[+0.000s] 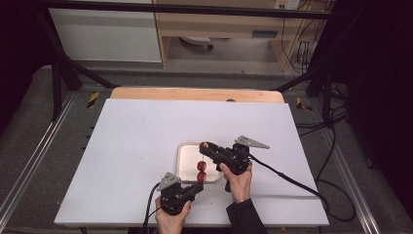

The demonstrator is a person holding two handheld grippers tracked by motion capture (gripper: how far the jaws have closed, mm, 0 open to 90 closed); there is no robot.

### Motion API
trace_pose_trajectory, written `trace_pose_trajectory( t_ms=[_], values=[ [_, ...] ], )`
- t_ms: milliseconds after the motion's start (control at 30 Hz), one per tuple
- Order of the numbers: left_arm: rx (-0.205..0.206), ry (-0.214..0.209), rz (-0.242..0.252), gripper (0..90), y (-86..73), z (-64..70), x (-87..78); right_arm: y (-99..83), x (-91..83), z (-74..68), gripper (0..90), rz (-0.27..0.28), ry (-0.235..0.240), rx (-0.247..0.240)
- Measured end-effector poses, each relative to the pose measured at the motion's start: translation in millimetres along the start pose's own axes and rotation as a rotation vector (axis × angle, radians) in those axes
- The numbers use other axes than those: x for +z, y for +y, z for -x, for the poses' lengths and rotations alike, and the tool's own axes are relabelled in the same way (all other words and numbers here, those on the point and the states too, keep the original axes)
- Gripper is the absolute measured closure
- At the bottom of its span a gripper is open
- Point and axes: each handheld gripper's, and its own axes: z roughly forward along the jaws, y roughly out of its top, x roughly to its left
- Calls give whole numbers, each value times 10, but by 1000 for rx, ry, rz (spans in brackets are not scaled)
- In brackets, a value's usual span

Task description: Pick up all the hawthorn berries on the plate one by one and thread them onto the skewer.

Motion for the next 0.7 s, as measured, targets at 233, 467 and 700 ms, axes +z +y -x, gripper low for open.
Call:
trace_pose_trajectory(
  t_ms=[233,467,700],
  values=[
    [39,3,-38,887,5,30,52,1,-17,-23,628,-27,19,-21],
    [24,-11,-15,889,5,-11,2,36,-80,-39,630,-44,11,-56],
    [39,-16,-2,889,-22,-14,34,-9,-69,-52,627,-12,5,-54]
  ],
)
